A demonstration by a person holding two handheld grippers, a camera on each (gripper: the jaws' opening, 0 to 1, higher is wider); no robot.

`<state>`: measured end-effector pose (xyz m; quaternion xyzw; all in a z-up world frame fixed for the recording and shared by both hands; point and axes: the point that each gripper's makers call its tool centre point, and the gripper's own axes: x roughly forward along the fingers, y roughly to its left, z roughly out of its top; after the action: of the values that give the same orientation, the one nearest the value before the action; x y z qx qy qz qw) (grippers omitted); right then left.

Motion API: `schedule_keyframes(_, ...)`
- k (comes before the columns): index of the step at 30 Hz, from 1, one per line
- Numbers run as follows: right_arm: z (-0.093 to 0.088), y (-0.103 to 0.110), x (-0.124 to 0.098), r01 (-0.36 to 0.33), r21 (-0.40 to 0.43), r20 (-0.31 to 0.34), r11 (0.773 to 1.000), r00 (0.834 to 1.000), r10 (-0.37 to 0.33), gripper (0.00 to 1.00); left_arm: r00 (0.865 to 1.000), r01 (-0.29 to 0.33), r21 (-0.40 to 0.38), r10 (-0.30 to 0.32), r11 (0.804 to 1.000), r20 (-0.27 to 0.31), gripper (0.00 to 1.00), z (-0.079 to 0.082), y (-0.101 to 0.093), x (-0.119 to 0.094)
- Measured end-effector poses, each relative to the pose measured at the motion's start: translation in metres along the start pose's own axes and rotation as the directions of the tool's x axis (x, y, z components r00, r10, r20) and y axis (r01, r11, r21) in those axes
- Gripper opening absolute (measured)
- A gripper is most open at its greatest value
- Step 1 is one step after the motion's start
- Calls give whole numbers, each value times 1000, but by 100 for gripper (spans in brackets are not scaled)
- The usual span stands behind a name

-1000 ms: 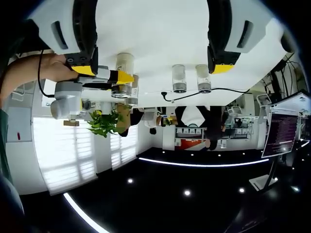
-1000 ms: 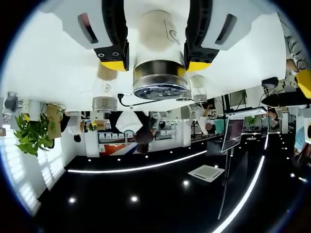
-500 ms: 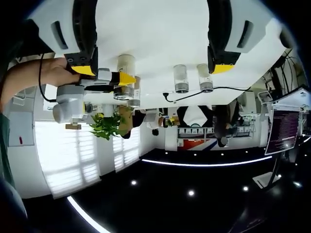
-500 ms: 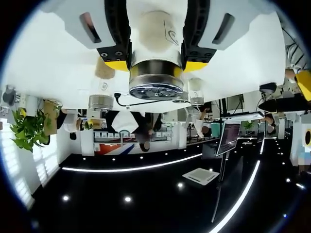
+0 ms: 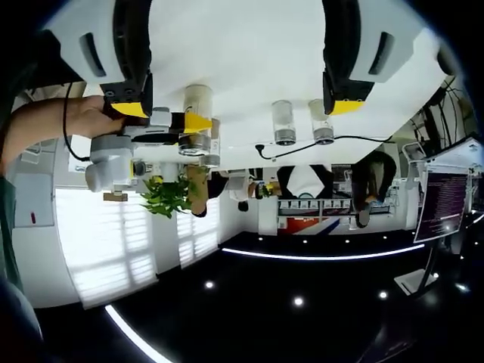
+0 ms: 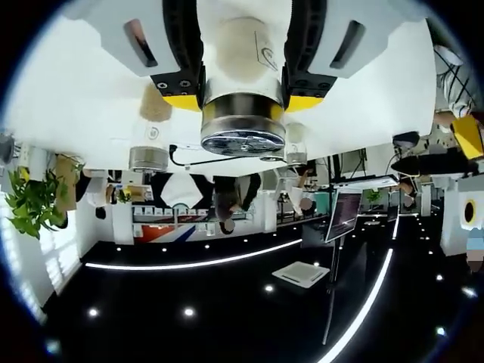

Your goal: Rotate the seasoning bottle until the label or dispensing opening points toward the visible target arrow and the bottle remains upright within the marked orientation range

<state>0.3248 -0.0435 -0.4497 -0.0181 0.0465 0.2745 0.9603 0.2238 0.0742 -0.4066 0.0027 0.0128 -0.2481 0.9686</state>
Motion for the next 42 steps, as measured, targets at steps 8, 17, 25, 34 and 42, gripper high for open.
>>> schedule_keyframes(8,1,1,2,-70,-8,8,998,998,70,38,1000,7,4,-7,1000,3,98,3,0,3)
schedule_keyframes(17,1,3,3,-137,-21,20,990,990,138,38,1000,27,70,-28,997,11,98,11,0,18)
schedule_keyframes(25,1,5,3,-222,-27,34,975,974,223,38,999,34,75,-36,997,24,98,15,-3,21)
schedule_keyframes(34,3,12,1,-346,-36,54,937,936,348,38,999,50,88,-50,995,-2,98,9,-7,17)
schedule_keyframes(42,4,15,-1,-402,-49,50,914,913,404,38,999,46,89,-46,995,0,98,10,-6,14)
